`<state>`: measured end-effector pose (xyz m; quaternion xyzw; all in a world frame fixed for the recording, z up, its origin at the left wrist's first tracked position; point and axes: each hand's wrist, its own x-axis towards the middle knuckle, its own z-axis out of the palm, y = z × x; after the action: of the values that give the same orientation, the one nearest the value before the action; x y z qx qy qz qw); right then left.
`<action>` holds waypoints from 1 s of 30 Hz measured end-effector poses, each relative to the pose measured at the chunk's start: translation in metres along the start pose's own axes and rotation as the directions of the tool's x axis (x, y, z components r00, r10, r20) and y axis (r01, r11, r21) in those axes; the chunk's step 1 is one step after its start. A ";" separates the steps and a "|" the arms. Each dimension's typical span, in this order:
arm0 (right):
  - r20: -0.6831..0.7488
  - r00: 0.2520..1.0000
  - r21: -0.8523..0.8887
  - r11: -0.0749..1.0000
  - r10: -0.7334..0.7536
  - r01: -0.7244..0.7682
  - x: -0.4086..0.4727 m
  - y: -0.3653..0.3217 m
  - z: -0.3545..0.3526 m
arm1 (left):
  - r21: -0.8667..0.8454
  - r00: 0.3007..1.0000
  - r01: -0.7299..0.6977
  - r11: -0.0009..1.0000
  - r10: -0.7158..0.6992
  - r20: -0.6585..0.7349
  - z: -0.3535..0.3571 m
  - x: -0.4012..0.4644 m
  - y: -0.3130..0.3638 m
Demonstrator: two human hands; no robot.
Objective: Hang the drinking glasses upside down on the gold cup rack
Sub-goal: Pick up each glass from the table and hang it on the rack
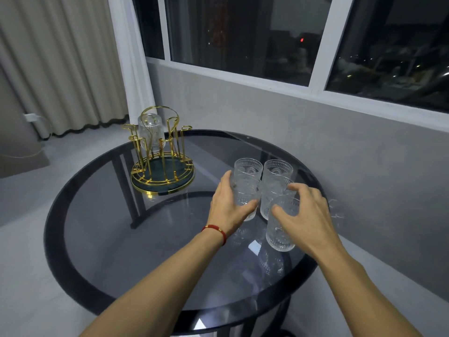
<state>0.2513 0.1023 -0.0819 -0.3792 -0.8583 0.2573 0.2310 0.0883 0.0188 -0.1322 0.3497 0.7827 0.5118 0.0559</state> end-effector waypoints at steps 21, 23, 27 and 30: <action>0.544 0.836 0.634 0.620 0.067 -0.462 0.002 -0.097 0.096 | -0.364 0.915 0.199 0.910 -0.305 -0.263 -0.109 -0.012 -0.024; 0.655 0.755 0.689 0.385 0.033 -0.614 0.007 -0.102 0.102 | -0.447 0.910 0.229 0.865 -0.354 -0.218 -0.110 -0.010 -0.025; 0.594 0.804 0.795 0.181 -0.040 -0.579 0.023 -0.112 0.107 | -0.474 0.919 0.216 0.853 -0.341 -0.195 -0.117 0.000 -0.032; 0.324 0.946 0.865 0.397 0.023 -0.306 0.037 -0.123 0.102 | -0.391 0.899 0.138 0.910 -0.281 -0.337 -0.123 0.010 -0.039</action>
<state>0.1034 0.0321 -0.0768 -0.2402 -0.5619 0.7486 0.2573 0.0067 -0.0784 -0.1046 0.1381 0.7057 0.6947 0.0190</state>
